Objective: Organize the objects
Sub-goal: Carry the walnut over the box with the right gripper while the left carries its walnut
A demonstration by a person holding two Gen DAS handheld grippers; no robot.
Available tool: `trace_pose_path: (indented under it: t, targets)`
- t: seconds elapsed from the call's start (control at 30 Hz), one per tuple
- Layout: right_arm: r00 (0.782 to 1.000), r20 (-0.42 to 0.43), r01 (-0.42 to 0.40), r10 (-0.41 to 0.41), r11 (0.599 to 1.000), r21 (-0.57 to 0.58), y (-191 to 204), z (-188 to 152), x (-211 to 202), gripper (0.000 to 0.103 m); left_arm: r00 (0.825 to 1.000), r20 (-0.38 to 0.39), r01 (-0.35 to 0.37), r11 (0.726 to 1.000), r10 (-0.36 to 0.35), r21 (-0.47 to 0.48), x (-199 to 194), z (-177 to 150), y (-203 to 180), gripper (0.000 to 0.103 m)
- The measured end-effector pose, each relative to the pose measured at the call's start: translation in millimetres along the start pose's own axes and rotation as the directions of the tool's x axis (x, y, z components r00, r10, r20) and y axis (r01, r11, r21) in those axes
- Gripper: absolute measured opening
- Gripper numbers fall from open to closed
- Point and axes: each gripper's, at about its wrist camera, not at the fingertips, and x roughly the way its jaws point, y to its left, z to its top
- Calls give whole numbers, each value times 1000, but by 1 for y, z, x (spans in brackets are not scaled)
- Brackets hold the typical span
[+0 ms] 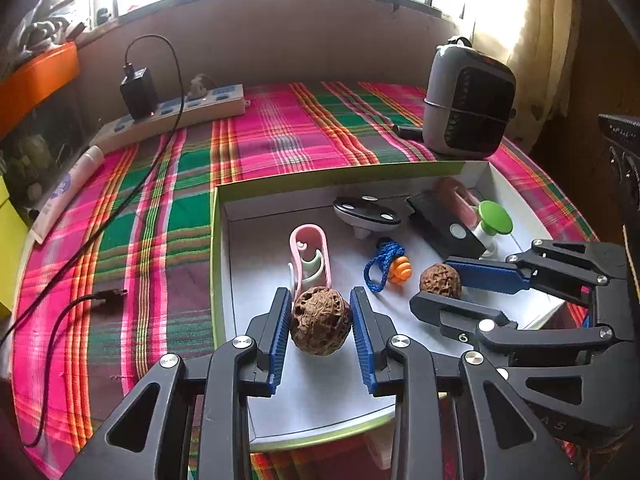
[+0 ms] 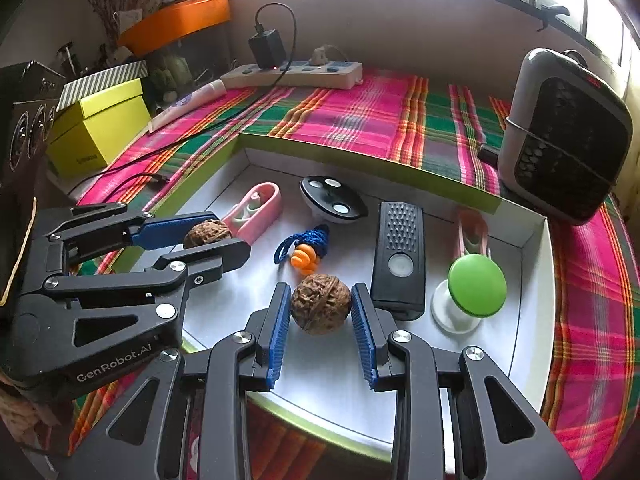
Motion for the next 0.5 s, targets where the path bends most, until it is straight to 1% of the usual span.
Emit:
trace_pose_path:
  t: [0.5]
  targets:
    - [1000,4,11,-11,1000,-10,1,0,1,32,1000,-1,-8,1000,8,7,0,1,-2,29]
